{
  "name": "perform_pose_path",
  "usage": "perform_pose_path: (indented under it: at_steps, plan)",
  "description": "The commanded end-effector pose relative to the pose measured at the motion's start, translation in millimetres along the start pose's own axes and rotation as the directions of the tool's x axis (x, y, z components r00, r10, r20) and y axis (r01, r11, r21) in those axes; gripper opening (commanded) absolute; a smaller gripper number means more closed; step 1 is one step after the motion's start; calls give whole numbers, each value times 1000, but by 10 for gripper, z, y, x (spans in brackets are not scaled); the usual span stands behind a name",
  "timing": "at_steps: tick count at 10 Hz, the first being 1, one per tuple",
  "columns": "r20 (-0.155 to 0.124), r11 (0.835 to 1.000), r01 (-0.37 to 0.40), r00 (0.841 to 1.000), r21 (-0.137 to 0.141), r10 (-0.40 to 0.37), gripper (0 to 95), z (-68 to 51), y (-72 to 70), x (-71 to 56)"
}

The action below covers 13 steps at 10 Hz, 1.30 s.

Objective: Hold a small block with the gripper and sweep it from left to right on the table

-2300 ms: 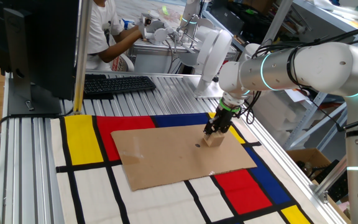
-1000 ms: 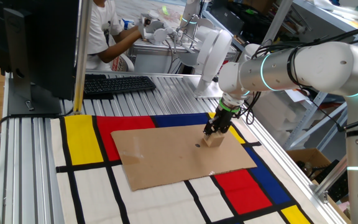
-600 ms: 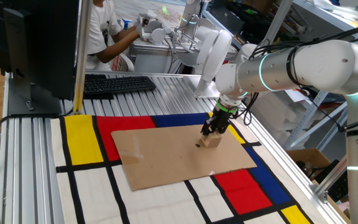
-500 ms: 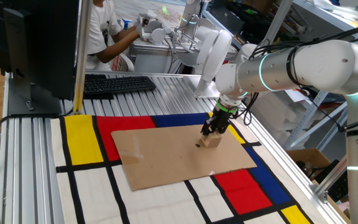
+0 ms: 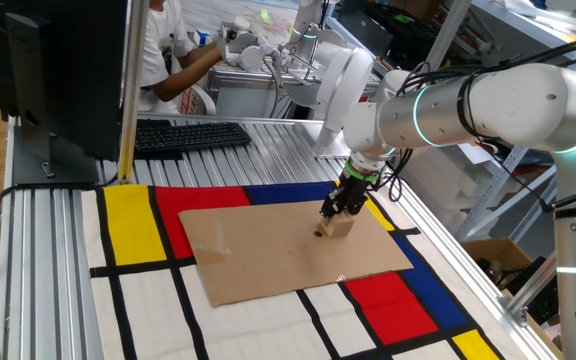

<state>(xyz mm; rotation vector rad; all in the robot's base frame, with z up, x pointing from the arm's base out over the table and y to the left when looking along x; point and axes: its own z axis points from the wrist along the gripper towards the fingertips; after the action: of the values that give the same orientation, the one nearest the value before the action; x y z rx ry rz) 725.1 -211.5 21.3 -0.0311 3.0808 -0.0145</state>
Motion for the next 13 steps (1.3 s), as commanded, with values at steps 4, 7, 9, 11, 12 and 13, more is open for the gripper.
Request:
perform_pose_path:
  at_steps: [4,7,9,11,12,13]
  plan:
    - [4,1000,-6,1000,-11,6,0,-4,40,-7]
    - [6,1000,-7,1000,-12,7,0,-13,43,-6]
    - [6,1000,-5,1000,-9,5,0,-45,37,-1]
    - [7,1000,-7,1000,-13,7,0,-32,41,7]
    - [10,1000,-6,1000,-8,6,0,-31,41,8]
    - [11,1000,-6,1000,-11,6,0,-30,40,9]
